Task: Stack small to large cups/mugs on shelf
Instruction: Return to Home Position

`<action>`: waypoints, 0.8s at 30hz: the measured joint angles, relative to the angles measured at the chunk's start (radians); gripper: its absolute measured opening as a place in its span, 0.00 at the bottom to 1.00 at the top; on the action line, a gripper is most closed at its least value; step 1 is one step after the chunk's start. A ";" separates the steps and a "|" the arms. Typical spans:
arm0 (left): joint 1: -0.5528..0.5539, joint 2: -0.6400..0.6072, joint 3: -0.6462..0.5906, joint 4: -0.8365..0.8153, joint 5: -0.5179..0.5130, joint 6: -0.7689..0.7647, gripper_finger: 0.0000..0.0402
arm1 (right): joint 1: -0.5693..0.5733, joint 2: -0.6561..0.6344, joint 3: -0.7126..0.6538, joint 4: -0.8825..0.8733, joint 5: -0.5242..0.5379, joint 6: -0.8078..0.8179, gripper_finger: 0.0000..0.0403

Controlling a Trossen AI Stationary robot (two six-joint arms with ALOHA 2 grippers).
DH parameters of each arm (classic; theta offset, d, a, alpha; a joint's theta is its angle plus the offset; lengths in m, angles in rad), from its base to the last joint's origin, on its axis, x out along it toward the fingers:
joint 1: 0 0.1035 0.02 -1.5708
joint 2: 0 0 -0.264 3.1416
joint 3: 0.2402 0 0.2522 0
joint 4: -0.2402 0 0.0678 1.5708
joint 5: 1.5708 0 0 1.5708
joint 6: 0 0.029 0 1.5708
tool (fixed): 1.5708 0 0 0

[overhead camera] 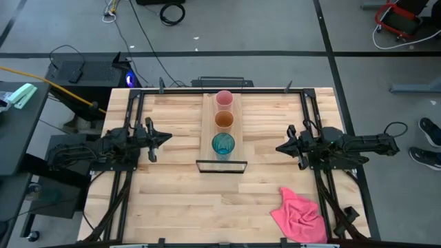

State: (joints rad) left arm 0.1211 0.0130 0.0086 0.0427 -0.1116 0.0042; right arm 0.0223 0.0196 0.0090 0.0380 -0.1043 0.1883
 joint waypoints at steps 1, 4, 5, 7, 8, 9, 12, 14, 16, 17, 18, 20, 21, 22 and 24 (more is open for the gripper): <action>0.000 0.000 0.000 0.000 0.000 0.000 0.07 | 0.000 0.000 0.000 0.000 0.000 0.000 0.03; 0.000 0.000 0.000 0.001 0.000 0.000 0.06 | 0.000 0.000 0.000 0.000 0.000 0.000 0.03; 0.000 0.000 0.000 0.001 0.000 0.000 0.06 | 0.000 0.000 0.000 0.000 0.000 0.000 0.03; 0.000 0.000 0.000 0.001 0.000 0.000 0.06 | 0.000 0.000 0.000 0.000 0.000 0.000 0.03; 0.000 0.000 0.000 0.001 0.000 0.000 0.06 | 0.000 0.000 0.000 0.000 0.000 0.000 0.03; 0.000 0.000 0.000 0.001 0.000 0.000 0.06 | 0.000 0.000 0.000 0.000 0.000 0.000 0.03; 0.000 0.000 0.000 0.002 0.000 0.000 0.08 | 0.000 0.000 0.000 0.000 0.000 0.000 0.03; 0.000 0.000 0.000 0.002 0.000 0.000 0.08 | 0.000 0.000 0.000 0.000 0.000 0.000 0.03; 0.000 0.000 0.000 0.002 0.000 0.000 0.09 | 0.000 0.000 0.000 0.000 0.000 0.000 0.03; 0.000 0.000 0.000 0.002 0.000 0.000 0.09 | 0.000 0.000 0.000 0.000 0.000 0.000 0.03; 0.000 0.000 0.000 0.002 0.000 0.000 0.09 | 0.000 0.000 0.000 0.000 0.000 0.000 0.03; 0.000 0.000 0.000 0.002 0.000 -0.001 0.08 | 0.000 0.000 0.000 0.000 0.000 0.000 0.03; 0.000 0.000 0.000 0.002 0.000 -0.001 0.08 | 0.000 0.000 0.000 0.000 0.000 0.000 0.03; 0.000 0.000 0.000 0.002 0.000 0.000 0.07 | 0.000 0.000 0.000 0.000 0.000 0.000 0.03; 0.000 0.000 0.000 0.002 0.000 0.000 0.07 | 0.000 0.000 0.000 0.000 0.000 0.000 0.03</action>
State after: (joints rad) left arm 0.1211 0.0128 0.0082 0.0452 -0.1117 0.0038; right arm 0.0223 0.0196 0.0093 0.0380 -0.1043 0.1883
